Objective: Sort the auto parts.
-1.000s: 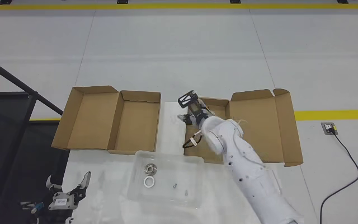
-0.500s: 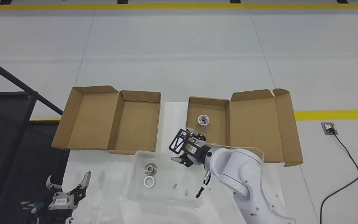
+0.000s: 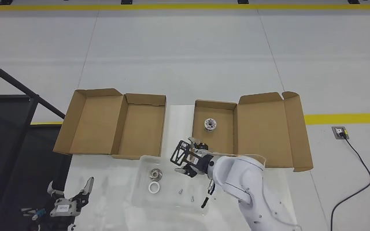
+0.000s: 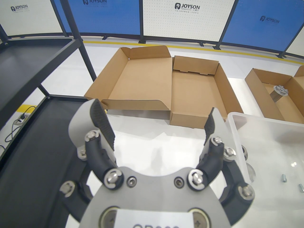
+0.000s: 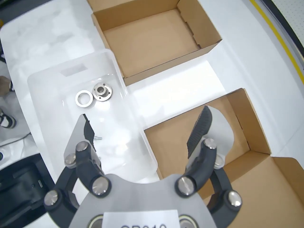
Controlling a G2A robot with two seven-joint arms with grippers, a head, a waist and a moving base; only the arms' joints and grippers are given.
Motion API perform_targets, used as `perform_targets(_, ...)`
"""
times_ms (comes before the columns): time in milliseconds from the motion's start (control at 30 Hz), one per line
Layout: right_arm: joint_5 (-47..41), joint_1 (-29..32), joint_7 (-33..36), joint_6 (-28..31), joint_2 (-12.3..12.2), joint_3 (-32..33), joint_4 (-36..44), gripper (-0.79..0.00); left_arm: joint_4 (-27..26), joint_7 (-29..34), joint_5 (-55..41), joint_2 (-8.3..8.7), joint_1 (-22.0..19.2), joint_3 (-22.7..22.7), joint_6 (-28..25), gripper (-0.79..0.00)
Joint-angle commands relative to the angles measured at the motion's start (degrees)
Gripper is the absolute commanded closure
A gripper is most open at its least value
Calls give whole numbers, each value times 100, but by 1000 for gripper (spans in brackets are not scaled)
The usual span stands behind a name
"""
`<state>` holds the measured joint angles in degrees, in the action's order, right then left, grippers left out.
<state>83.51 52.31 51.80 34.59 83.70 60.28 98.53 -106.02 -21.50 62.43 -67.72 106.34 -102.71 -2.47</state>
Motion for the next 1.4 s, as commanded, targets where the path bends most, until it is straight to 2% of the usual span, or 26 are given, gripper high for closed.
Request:
perform_targets(0, 146, -190, 351, 61, 38, -342, -202, -785, 0, 0, 0, 0, 0, 0, 0, -785)
perform_targets(100, 203, -517, 749, 294, 120, -871, -616, -785, 0, 0, 0, 0, 0, 0, 0, -785)
perform_targets(167, 167, -673, 904, 248, 178, -1098, -838, -785, 0, 0, 0, 0, 0, 0, 0, -785)
perform_targets(267, 129, -864, 1206, 225, 267, -1448, -1184, -653, 0, 0, 0, 0, 0, 0, 0, -785)
perform_targets(433, 231, -966, 1419, 266, 359, -1874, -1474, -576, 0, 0, 0, 0, 0, 0, 0, -785)
perform_targets(467, 236, -960, 1472, 253, 372, -1928, -1511, -585, 0, 0, 0, 0, 0, 0, 0, -785)
perform_targets(700, 212, -801, 1496, 293, 344, -2006, -1583, -610, 0, 0, 0, 0, 0, 0, 0, -785)
perform_targets(833, 41, -800, 1511, 278, 338, -2063, -1761, -594, 0, 0, 0, 0, 0, 0, 0, -785)
perform_targets(1000, -64, -859, 1484, 15, 388, -2072, -2146, -474, 0, 0, 0, 0, 0, 0, 0, -785)
perform_targets(1233, -189, -1091, 1546, -131, 527, -2277, -2635, -388, 0, 0, 0, 0, 0, 0, 0, -785)
perform_targets(1367, -273, -1191, 1520, -193, 602, -2369, -2879, -369, 0, 0, 0, 0, 0, 0, 0, -785)
